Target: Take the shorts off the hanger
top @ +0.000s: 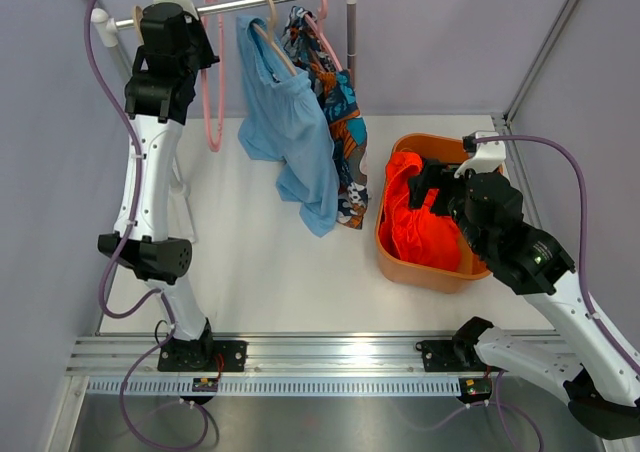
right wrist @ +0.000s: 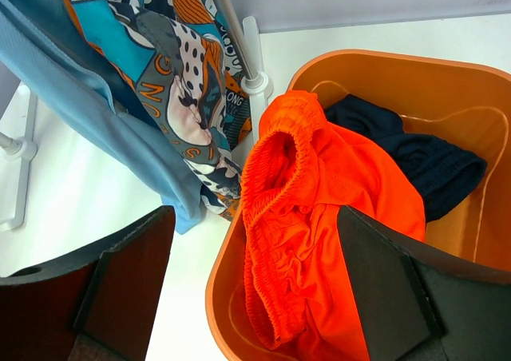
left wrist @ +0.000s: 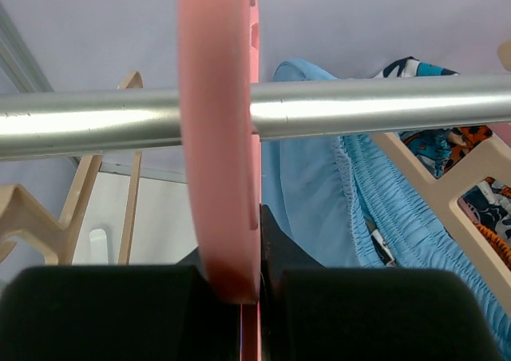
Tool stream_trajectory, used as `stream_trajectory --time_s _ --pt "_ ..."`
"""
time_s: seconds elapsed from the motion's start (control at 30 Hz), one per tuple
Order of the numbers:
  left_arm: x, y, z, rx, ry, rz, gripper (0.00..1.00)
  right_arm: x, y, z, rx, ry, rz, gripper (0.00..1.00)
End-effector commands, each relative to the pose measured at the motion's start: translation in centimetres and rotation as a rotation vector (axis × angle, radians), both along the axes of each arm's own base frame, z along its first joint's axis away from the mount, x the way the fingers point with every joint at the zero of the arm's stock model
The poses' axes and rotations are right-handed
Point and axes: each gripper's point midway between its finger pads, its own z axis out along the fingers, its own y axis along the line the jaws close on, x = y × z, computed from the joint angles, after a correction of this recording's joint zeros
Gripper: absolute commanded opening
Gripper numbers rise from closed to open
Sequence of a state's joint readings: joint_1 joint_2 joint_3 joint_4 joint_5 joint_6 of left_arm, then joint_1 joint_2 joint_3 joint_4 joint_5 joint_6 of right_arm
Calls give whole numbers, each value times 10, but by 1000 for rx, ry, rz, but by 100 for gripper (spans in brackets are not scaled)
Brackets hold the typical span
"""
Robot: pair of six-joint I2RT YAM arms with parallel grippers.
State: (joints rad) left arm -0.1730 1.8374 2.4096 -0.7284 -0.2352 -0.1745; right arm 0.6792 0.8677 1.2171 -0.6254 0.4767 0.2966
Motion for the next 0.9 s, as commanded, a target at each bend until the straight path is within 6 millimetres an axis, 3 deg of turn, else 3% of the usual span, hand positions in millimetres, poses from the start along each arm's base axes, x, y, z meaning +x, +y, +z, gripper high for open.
stream_trajectory --time_s 0.0,0.37,0.67,0.87 --pt "12 -1 50 -57 -190 -26 0 0 -2 9 -1 -27 5 91" --pt "41 16 9 -50 -104 -5 0 5 0 5 -14 -20 0 91" --pt "45 23 -10 -42 -52 6 0 5 0 3 -20 -15 -2 91" --pt "42 22 -27 -43 3 5 8 5 1 3 -22 -14 1 91"
